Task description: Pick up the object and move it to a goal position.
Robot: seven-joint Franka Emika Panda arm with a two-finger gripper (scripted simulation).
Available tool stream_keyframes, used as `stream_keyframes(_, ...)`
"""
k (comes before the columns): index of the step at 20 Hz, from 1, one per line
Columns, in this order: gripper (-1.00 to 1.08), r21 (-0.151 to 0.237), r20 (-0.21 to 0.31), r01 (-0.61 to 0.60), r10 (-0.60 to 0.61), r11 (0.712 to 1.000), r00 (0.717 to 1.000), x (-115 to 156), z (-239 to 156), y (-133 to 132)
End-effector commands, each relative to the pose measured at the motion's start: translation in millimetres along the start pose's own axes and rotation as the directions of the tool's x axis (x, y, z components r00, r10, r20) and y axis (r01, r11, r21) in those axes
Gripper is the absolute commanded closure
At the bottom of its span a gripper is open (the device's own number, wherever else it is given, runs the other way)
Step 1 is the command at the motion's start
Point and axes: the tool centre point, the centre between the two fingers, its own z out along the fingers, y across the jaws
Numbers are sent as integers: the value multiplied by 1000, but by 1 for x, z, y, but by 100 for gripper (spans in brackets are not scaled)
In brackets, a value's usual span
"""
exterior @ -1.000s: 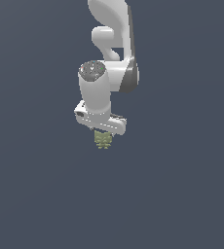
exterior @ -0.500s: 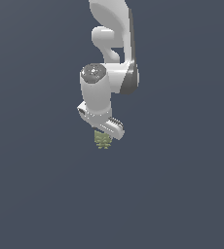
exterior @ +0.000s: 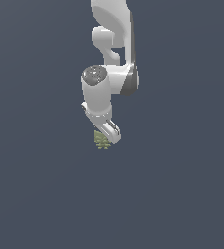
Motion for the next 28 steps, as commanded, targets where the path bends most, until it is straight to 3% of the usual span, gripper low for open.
stream_keyframes(1,-92,0,-2,-70,70,998,998,0,2,1)
stream_keyframes(10,-92,4,-10,-309,309,951,951,-2,9,4)
stream_keyframes(19,-92,12,-17,-522,523,853,852,-3,15,8)
stream_keyframes(28,-92,19,-20,-639,639,769,769,-4,19,10)
